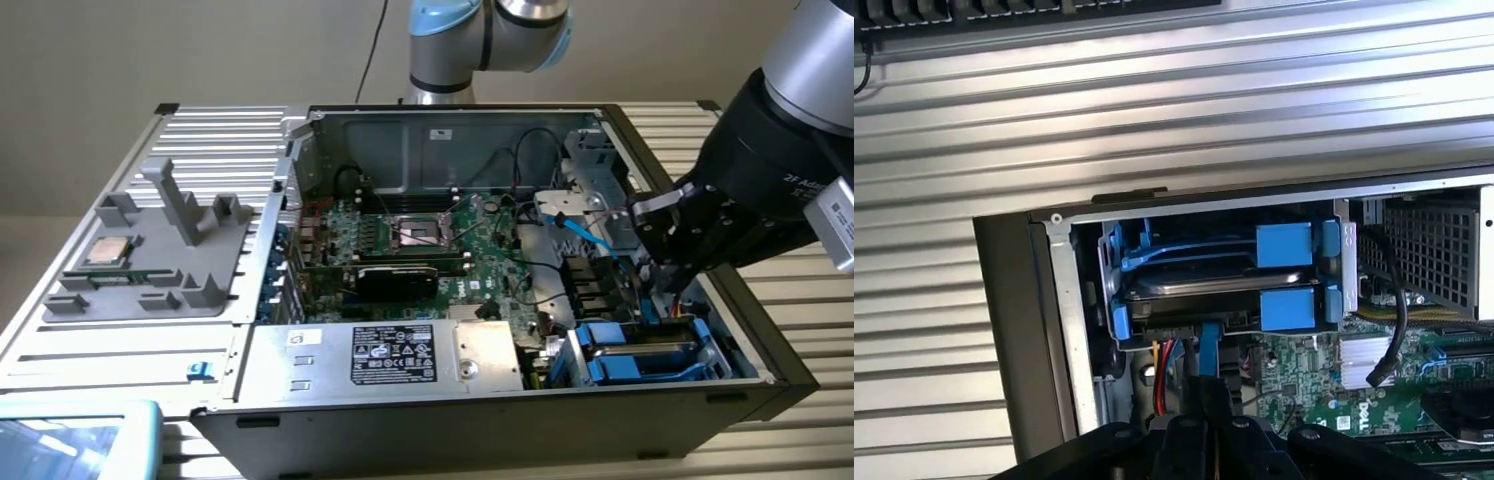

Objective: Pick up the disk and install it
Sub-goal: 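Insert the second disk wire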

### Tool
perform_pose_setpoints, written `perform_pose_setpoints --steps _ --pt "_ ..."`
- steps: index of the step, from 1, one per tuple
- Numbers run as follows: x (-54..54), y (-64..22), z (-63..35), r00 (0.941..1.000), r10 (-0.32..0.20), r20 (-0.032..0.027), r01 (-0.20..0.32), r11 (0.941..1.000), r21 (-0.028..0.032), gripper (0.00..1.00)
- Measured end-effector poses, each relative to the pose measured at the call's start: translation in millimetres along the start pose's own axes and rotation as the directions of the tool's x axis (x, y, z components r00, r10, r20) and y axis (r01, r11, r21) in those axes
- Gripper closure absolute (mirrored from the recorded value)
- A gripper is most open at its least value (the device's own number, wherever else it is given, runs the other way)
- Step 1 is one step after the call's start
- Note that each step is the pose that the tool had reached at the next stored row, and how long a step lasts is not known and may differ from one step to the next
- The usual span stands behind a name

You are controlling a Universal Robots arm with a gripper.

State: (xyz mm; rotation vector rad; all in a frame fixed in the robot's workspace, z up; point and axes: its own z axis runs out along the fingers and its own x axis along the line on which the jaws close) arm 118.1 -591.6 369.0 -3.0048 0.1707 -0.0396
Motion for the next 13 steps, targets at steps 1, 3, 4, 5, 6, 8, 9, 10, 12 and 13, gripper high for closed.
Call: perform_pose_setpoints --steps 1,3,4,5,6,8,9,10,12,13 --pt "0.0 0.4 1.0 1.0 -0.001 0.0005 0.001 1.0 0.0001 0.89" --pt "-0.1 0.7 3.2 1.0 -0.003 0.0021 0.003 1.0 -0.0004 0.89" --pt "-0.2 0.9 4.1 1.0 -0.005 0.0031 0.005 1.0 -0.0004 0.89" --pt "-0.3 1.5 4.9 1.0 -0.009 0.0044 0.009 1.0 -0.0005 0.89" --pt "-0.4 2.1 5.4 0.9999 -0.013 0.0059 0.013 0.9999 -0.0006 0.89" --pt "-0.4 4.0 6.0 0.9998 -0.02 0.009 0.02 0.9998 -0.0003 0.89" --pt "-0.4 4.9 6.2 0.9997 -0.024 0.0107 0.024 0.9997 -0.0004 0.89" --pt "-0.3 5.8 6.3 0.9995 -0.028 0.0123 0.028 0.9996 -0.0005 0.89" --pt "0.0 8.2 6.8 0.9993 -0.034 0.016 0.034 0.9994 -0.0006 0.89" --pt "0.1 9.1 7.2 0.9991 -0.037 0.0182 0.037 0.9993 -0.0008 0.89"
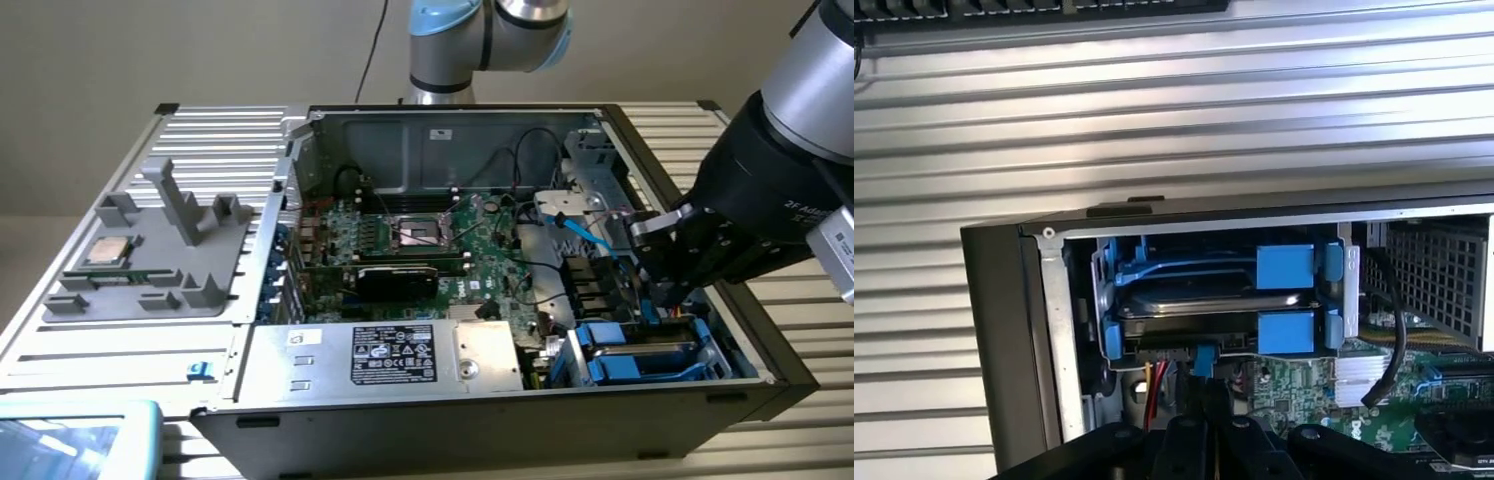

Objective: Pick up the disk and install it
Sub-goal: 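Insert the second disk wire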

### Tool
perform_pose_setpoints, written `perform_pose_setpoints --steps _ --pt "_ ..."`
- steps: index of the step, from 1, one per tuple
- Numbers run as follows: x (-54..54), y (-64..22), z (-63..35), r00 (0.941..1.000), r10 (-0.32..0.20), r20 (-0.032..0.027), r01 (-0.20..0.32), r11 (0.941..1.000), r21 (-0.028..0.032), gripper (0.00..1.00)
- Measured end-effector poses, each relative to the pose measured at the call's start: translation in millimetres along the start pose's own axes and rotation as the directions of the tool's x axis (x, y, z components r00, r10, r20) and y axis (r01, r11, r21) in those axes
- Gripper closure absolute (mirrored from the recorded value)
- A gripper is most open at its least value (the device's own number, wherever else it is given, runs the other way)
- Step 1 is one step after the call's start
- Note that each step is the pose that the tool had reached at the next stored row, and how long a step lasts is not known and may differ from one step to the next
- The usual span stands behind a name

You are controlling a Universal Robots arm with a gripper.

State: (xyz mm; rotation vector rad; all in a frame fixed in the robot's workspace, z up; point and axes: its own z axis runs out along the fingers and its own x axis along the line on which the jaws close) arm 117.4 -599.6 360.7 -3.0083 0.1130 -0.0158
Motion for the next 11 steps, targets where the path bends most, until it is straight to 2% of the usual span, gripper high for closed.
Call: perform_pose_setpoints --steps 3,11 --pt "0.0 0.8 2.8 0.9999 -0.008 0.0061 0.008 1.0 -0.0002 0.89" --pt "0.0 4.2 9.5 0.9996 -0.021 0.016 0.021 0.9998 -0.0007 0.89"
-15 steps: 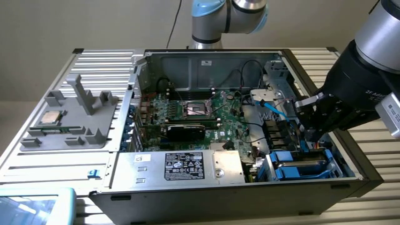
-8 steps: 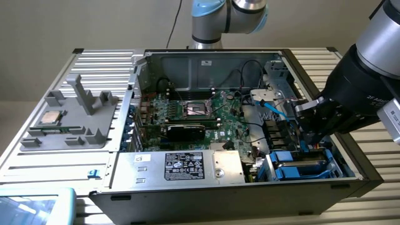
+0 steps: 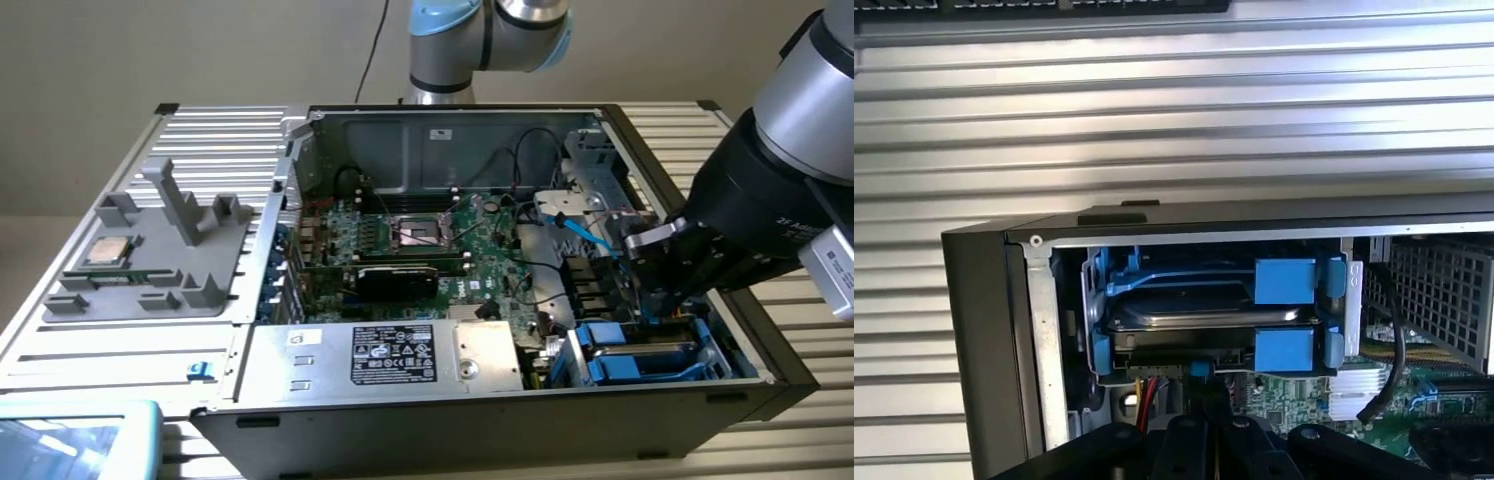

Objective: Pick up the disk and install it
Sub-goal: 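Insert the second disk wire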

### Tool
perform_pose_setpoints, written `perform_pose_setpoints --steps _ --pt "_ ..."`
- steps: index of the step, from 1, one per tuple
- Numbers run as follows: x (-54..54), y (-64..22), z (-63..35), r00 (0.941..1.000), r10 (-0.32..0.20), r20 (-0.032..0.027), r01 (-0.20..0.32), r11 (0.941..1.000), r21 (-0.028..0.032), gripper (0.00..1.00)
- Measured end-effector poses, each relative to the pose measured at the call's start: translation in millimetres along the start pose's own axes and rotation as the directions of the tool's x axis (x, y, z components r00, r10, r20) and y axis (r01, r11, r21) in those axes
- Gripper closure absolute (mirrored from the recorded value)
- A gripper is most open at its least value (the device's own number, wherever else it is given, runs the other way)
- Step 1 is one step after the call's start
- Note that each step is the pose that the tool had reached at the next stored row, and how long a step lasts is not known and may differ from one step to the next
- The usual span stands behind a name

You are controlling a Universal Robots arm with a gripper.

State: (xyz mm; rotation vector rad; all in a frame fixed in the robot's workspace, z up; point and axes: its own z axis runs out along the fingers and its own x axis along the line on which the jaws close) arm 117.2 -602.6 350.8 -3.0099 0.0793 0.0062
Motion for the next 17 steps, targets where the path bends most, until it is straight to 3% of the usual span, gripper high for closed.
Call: perform_pose_setpoints --steps 17 --pt "-0.1 5.4 10.7 0.9997 -0.023 0.0099 0.023 0.9997 -0.0005 0.89"
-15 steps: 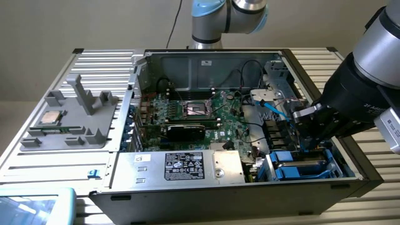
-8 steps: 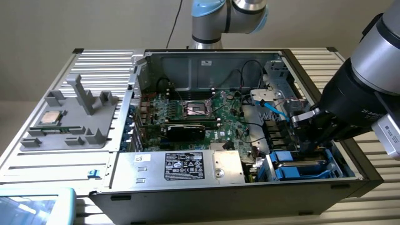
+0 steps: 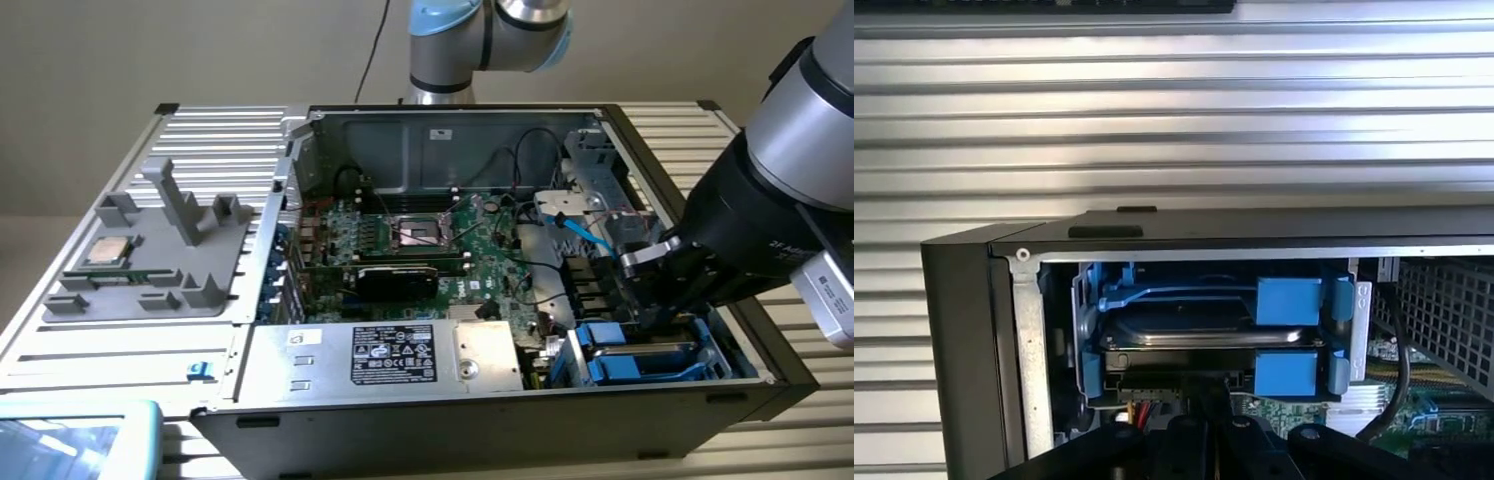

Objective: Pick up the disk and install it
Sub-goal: 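Insert the second disk wire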

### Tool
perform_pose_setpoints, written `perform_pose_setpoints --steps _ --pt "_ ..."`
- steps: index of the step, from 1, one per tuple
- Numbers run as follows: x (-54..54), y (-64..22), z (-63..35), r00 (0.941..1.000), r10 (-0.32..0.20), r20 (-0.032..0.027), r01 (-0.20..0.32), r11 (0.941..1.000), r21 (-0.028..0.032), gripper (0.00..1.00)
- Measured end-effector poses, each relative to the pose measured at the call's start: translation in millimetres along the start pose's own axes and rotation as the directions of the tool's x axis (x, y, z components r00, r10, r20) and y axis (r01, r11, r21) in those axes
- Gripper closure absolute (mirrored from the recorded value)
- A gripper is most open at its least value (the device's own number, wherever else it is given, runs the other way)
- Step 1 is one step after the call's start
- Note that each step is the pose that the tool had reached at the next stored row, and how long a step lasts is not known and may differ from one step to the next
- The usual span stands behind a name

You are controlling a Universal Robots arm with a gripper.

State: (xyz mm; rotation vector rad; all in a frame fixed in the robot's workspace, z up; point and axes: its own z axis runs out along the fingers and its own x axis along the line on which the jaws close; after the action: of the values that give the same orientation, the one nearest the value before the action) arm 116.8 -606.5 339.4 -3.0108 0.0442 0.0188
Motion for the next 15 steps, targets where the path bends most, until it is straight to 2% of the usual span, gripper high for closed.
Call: perform_pose_setpoints --steps 7,9,11,15 --pt "0.0 0.3 1.7 1.0 -0.004 0.0012 0.004 1.0 0.0 0.89" --pt "0.0 -0.1 -2.0 1.0 -0.004 0.0014 0.004 1.0 0.0016 0.89" --pt "0.5 -0.8 -6.9 1.0 -0.004 0.0017 0.004 1.0 0.0002 0.89" --pt "6.7 -0.3 -8.4 1.0 -0.004 0.0027 0.004 1.0 0.0001 0.89"
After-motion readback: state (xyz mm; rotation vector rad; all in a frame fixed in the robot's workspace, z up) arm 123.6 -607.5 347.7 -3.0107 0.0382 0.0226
